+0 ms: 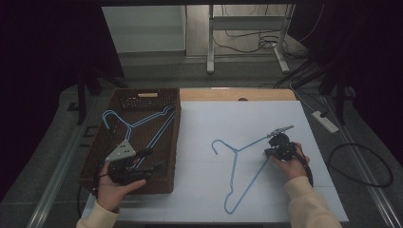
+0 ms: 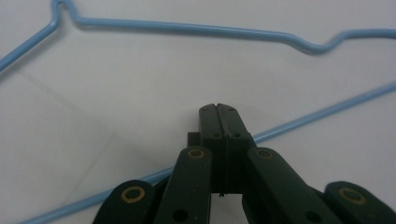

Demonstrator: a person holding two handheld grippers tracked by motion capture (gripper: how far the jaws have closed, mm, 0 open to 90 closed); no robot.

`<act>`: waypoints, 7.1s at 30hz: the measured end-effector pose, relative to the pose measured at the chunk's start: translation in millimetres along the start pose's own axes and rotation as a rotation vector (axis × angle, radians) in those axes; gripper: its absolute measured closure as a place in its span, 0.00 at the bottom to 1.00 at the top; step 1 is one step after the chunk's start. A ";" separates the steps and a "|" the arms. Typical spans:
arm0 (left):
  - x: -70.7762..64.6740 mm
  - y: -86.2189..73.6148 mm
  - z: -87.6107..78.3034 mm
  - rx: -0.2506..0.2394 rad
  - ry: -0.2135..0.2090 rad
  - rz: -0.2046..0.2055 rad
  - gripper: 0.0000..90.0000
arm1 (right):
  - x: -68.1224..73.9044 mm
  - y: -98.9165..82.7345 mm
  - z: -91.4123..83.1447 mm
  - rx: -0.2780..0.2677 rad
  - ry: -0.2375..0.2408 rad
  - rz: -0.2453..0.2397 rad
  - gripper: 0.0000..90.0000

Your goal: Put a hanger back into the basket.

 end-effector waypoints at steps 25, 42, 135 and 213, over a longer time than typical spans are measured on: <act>-2.3 -1.8 4.2 0.004 0.000 0.006 0.37 | 13.7 -15.1 -33.9 -0.100 0.052 -0.017 1.00; -0.7 -2.5 4.1 0.006 -0.003 0.004 0.37 | 41.5 53.4 -8.4 -0.056 0.112 -0.128 0.58; -114.1 -15.5 146.5 0.337 -0.137 0.025 0.34 | 56.0 79.1 -14.8 -0.108 0.107 -0.075 0.96; -118.4 18.2 127.9 0.147 -0.271 -0.124 0.96 | 45.8 -9.8 -90.0 -0.568 0.046 -0.020 0.38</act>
Point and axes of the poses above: each handheld gripper's, and its own axes: z roughly forward along the jaws, y roughly out of its top, x roughly to its left, the point moved 8 cm from there along z, roughly forward along the jaws, and after that the axes turned 12 degrees about -z, right-handed, at the moved point
